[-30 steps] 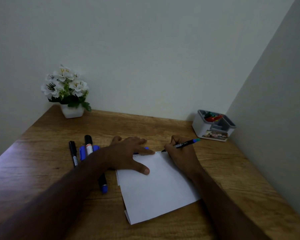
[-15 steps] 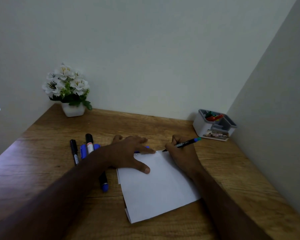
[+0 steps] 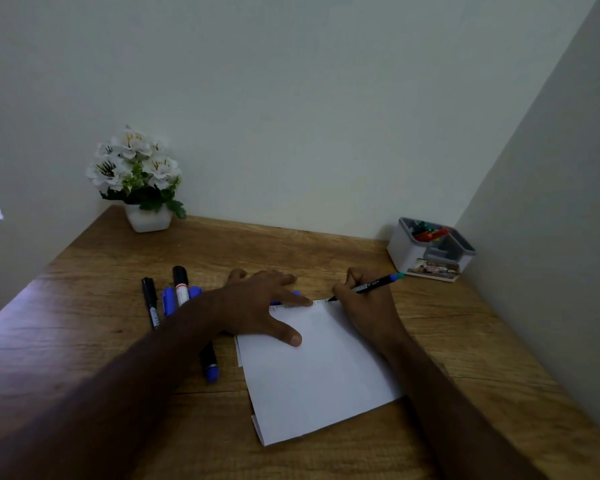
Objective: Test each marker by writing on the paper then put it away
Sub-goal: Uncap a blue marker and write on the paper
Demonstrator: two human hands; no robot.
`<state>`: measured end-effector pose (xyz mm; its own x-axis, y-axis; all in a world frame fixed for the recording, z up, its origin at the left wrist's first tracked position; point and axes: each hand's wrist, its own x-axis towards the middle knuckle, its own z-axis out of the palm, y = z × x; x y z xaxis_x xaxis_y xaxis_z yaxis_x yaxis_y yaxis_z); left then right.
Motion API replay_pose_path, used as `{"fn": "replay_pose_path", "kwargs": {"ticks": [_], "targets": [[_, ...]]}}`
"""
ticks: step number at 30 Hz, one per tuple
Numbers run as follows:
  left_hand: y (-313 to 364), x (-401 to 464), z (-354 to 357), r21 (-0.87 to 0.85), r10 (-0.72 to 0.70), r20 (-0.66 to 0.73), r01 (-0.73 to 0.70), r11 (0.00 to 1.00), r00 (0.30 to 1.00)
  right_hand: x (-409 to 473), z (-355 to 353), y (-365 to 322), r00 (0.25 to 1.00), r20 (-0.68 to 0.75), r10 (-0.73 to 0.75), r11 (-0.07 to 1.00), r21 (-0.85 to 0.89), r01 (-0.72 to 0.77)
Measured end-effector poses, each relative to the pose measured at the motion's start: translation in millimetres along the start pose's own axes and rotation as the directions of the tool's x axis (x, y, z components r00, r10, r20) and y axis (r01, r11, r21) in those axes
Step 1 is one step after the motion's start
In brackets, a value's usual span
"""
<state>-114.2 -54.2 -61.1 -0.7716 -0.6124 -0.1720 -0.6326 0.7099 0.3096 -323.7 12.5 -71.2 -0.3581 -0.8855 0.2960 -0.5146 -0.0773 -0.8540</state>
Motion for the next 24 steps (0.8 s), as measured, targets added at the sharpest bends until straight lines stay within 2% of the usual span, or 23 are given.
{"fn": "replay_pose_path", "kwargs": {"ticks": [24], "targets": [[3.9, -2.5, -2.4, -0.011, 0.001, 0.008, -0.001, 1.000, 1.000, -0.7, -1.6, -0.7, 0.999, -0.011, 0.034, 0.999, 0.020, -0.034]]}}
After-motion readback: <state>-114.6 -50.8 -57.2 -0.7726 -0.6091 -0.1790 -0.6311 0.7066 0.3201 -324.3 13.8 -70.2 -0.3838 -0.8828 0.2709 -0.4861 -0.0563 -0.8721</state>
